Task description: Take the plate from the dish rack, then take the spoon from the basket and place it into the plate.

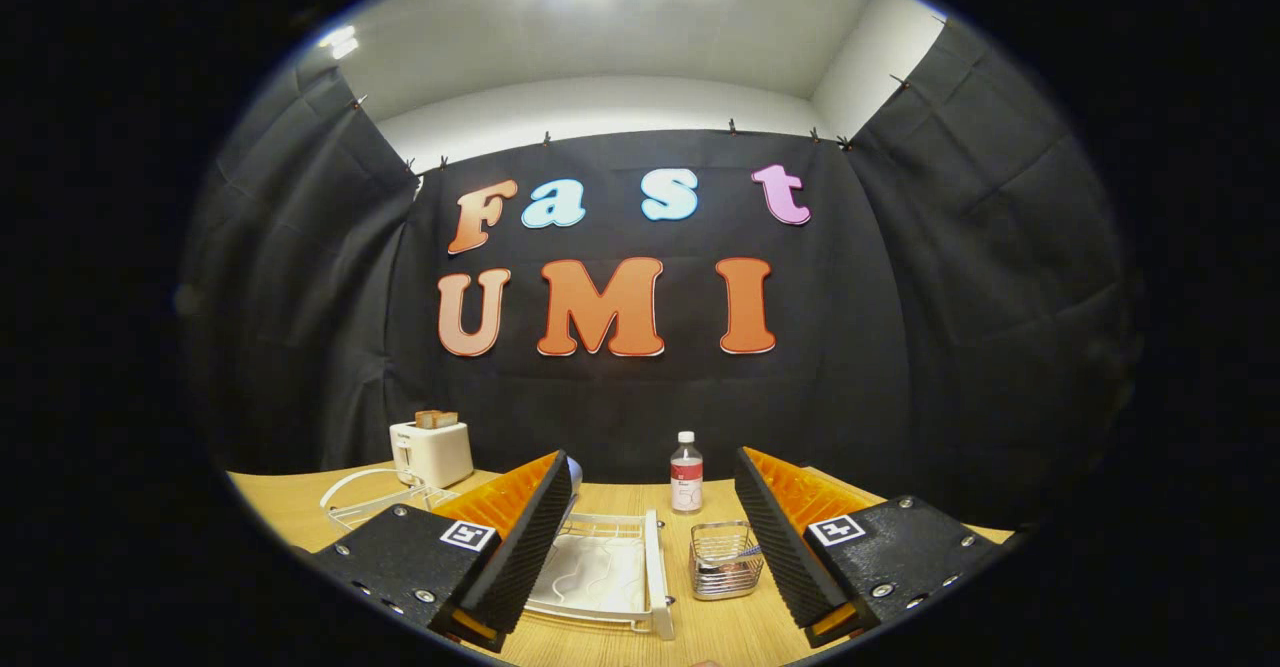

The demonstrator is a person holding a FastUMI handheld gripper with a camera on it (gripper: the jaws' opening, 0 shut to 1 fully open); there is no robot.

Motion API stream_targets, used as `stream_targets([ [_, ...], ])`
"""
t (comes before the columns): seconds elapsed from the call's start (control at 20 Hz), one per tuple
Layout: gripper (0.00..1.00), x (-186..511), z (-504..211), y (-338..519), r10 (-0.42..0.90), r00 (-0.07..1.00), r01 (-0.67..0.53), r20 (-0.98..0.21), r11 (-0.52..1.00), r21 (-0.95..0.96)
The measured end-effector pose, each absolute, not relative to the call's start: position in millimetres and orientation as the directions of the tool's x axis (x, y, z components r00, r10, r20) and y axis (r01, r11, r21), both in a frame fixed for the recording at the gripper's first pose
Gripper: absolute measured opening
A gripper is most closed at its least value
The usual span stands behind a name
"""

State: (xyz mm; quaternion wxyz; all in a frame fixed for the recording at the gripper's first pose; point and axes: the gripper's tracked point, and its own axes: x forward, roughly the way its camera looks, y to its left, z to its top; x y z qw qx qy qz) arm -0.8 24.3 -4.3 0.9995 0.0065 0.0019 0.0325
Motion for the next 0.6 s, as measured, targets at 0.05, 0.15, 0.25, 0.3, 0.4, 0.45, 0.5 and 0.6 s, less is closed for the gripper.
stream_targets([
  [0.05,0.98,-0.7,-4.8,24.9,0.067,0.998,-0.067,-0.006,0.998,0.012],
  [0.15,0.98,0.4,-8.1,26.2,0.071,0.997,-0.071,-0.012,0.997,0.007],
  [0.25,0.98,2.0,-10.7,31.6,0.083,0.996,-0.083,-0.024,0.997,0.007],
  [0.3,0.98,2.3,-11.9,34.5,0.091,0.995,-0.091,-0.031,0.996,0.004],
  [0.4,0.98,7.6,-11.5,40.3,0.110,0.993,-0.110,-0.039,0.994,0.000],
  [0.45,0.98,10.6,-11.2,43.4,0.121,0.992,-0.121,-0.046,0.993,0.002],
  [0.5,0.98,15.0,-11.9,49.4,0.138,0.988,-0.138,-0.061,0.990,0.009],
  [0.6,0.98,24.7,-7.4,68.7,0.208,0.975,-0.208,-0.074,0.978,0.009],
])
